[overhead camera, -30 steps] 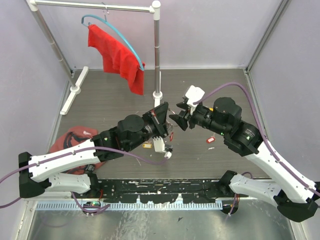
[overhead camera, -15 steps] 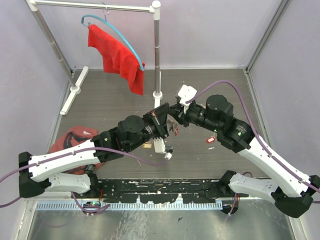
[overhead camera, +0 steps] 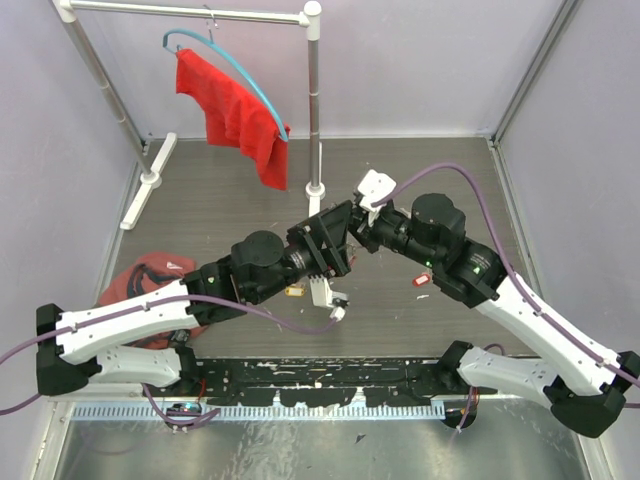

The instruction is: Put the keys on the keyring

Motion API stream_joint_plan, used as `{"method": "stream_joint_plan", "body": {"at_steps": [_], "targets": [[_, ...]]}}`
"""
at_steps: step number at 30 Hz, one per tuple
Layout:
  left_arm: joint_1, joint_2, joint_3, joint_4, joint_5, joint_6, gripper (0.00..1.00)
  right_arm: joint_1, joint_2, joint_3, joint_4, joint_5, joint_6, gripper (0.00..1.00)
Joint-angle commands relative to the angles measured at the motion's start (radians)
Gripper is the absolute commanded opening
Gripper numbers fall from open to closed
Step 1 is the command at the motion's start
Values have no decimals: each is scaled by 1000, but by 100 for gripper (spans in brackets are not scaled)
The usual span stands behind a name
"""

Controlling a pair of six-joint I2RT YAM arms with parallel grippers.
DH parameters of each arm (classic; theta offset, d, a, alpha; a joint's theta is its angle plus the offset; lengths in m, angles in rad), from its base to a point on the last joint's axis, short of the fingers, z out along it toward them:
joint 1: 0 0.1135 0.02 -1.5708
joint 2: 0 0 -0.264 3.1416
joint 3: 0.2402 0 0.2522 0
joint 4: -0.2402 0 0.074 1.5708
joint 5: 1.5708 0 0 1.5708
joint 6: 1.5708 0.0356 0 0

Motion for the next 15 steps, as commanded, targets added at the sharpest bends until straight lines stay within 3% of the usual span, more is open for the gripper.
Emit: {"method": "stream_joint_plan", "body": {"at_steps": [1, 5, 11, 15], "targets": [[-5, -35, -11, 67, 19, 61, 86, 1, -61, -31, 105, 111, -17, 1], [-4, -73, -32, 92, 14, -95, 99, 1, -115, -70, 110, 183, -45, 1], [-4, -108, 97, -100, 17, -676, 99, 1, -236, -154, 168, 104, -87, 1], [-4, -123, 169, -66, 3, -1055, 98, 1, -274, -151, 170, 43, -101, 1]]}}
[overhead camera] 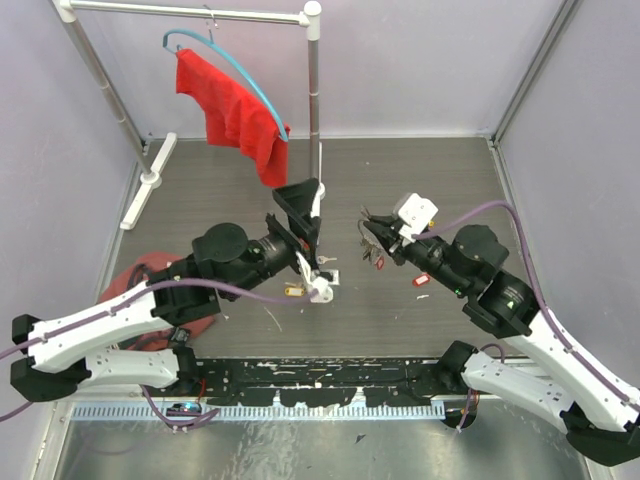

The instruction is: Put the keys on the keyring

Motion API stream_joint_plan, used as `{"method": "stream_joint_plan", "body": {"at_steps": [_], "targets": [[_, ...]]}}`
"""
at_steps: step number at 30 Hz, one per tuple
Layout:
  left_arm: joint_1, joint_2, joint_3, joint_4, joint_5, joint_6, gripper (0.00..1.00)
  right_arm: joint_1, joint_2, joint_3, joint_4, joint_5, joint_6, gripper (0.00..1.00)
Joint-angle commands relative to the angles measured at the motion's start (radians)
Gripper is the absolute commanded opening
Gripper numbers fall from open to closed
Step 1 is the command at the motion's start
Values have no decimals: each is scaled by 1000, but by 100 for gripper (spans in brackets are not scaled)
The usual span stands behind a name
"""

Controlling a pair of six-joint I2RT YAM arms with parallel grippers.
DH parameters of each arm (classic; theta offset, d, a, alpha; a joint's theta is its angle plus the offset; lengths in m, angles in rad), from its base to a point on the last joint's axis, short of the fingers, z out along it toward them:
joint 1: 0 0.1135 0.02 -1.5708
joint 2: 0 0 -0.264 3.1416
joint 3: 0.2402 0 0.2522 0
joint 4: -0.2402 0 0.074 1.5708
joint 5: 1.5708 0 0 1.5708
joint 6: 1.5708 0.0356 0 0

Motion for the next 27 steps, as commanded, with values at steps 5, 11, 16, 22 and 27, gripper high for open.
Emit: {"method": "stream_joint_plan", "body": {"at_steps": [5, 11, 16, 22, 27], "targets": [[-1, -42, 244, -95, 18, -999, 98, 1, -64, 27, 126, -134, -96, 1], [0, -71, 251, -122, 132, -1153, 98, 2, -88, 24, 154, -168, -218, 1], [0, -107, 178, -62, 230, -1080, 97, 2, -79, 70, 99, -188, -319, 1], [0, -83, 171, -23, 376, -1047, 74, 0, -80, 104, 40, -306, -412, 1], [-1, -62, 140, 82, 340, -1095, 47, 1, -82, 119, 23, -340, -443, 1]]}}
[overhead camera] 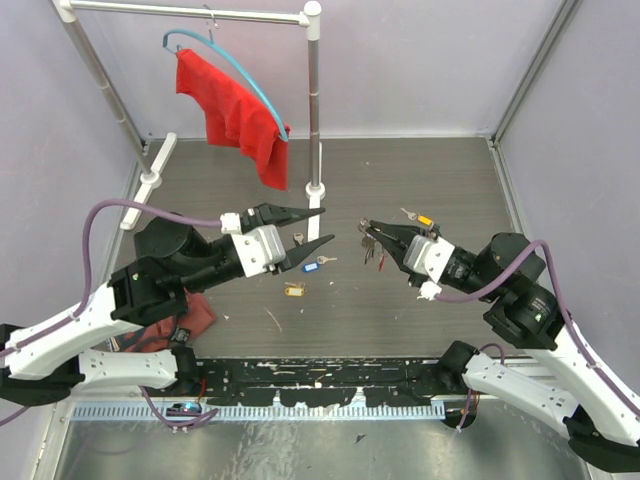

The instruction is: Put the keys on the keyring

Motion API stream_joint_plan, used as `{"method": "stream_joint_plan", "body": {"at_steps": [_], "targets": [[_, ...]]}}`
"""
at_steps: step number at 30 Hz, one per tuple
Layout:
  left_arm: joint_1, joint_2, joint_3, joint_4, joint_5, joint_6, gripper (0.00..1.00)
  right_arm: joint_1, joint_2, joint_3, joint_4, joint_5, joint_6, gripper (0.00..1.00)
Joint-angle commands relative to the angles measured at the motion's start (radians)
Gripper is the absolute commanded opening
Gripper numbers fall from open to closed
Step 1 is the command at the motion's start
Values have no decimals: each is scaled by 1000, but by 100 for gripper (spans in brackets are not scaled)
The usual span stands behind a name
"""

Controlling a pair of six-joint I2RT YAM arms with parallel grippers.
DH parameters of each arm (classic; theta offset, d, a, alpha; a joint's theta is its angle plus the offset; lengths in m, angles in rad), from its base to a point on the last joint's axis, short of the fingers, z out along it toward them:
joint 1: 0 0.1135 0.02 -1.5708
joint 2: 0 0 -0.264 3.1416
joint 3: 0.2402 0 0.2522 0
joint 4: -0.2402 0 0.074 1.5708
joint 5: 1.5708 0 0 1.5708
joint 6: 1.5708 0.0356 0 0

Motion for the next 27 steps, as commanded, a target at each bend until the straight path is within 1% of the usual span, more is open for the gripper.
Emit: {"method": "stream_joint_plan", "body": {"at_steps": [1, 3, 4, 5, 7, 11, 14, 16, 19, 22, 27], "targets": [[-1, 4, -46, 143, 20, -44, 46, 2, -11, 54, 28, -59, -66, 1], [0, -1, -69, 178, 48, -49, 44, 1, -10, 61, 21, -66, -71, 1], [0, -1, -76, 183, 85, -43, 40, 1, -9, 67, 14, -73, -75, 1], [0, 2, -76, 180, 117, -33, 37, 1, -6, 75, 5, -81, -76, 1], [0, 13, -63, 162, 160, -19, 34, 2, -3, 90, -11, -100, -83, 1], [0, 45, -24, 107, 188, 7, 29, 1, -5, 103, -34, -129, -100, 1], [-1, 54, -15, 75, 212, 52, 28, 2, -10, 111, -45, -162, -98, 1], [-1, 57, -8, 50, 223, 97, 30, 1, -5, 126, -57, -185, -91, 1], [-1, 61, 5, 16, 226, 165, 40, 1, 5, 146, -83, -210, -88, 1], [0, 61, 11, 5, 223, 213, 52, 1, 10, 154, -92, -223, -86, 1], [-2, 64, 20, 1, 222, 253, 53, 1, 16, 161, -93, -238, -74, 1]]}}
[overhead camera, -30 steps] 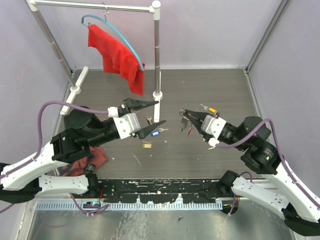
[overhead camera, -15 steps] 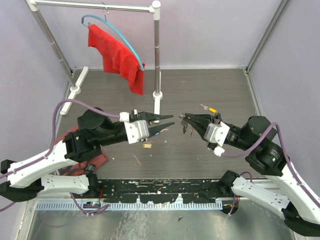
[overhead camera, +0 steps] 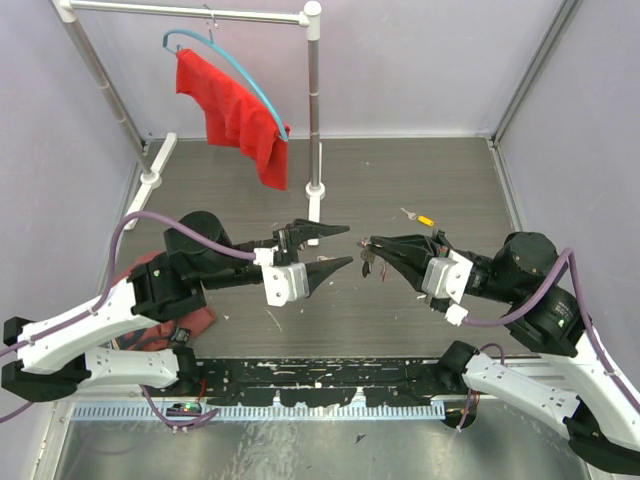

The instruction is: Put the keys on the keyring

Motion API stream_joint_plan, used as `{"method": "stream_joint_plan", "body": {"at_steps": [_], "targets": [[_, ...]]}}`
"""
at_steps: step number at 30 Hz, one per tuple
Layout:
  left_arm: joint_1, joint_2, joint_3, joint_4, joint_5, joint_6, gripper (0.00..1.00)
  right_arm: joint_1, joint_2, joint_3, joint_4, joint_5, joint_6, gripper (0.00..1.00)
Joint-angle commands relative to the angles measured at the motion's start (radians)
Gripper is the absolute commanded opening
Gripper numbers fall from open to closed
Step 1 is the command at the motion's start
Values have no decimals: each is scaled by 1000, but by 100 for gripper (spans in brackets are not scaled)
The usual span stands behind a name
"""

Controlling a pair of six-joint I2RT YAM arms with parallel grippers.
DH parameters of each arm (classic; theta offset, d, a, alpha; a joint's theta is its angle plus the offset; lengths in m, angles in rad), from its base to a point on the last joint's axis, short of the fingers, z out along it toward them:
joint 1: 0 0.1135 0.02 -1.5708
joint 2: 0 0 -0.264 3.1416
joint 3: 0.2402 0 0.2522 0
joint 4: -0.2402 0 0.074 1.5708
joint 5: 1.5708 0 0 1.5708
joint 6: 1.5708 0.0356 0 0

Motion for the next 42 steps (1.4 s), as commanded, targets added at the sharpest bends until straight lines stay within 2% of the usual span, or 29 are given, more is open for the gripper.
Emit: {"method": "stream_joint_plan", "body": {"at_steps": [1, 9, 13, 42], "targets": [[-1, 2, 48, -8, 21, 62, 53, 1, 12, 47, 31, -30, 7, 1], [-2, 22, 73, -15, 89, 83, 50, 1, 18, 46, 29, -34, 20, 1], [-2, 33, 89, -68, 126, 117, 48, 1, 13, 47, 28, -35, 24, 1], [-1, 69, 109, -161, 88, 176, 44, 1, 5, 51, 28, -35, 31, 1]]}}
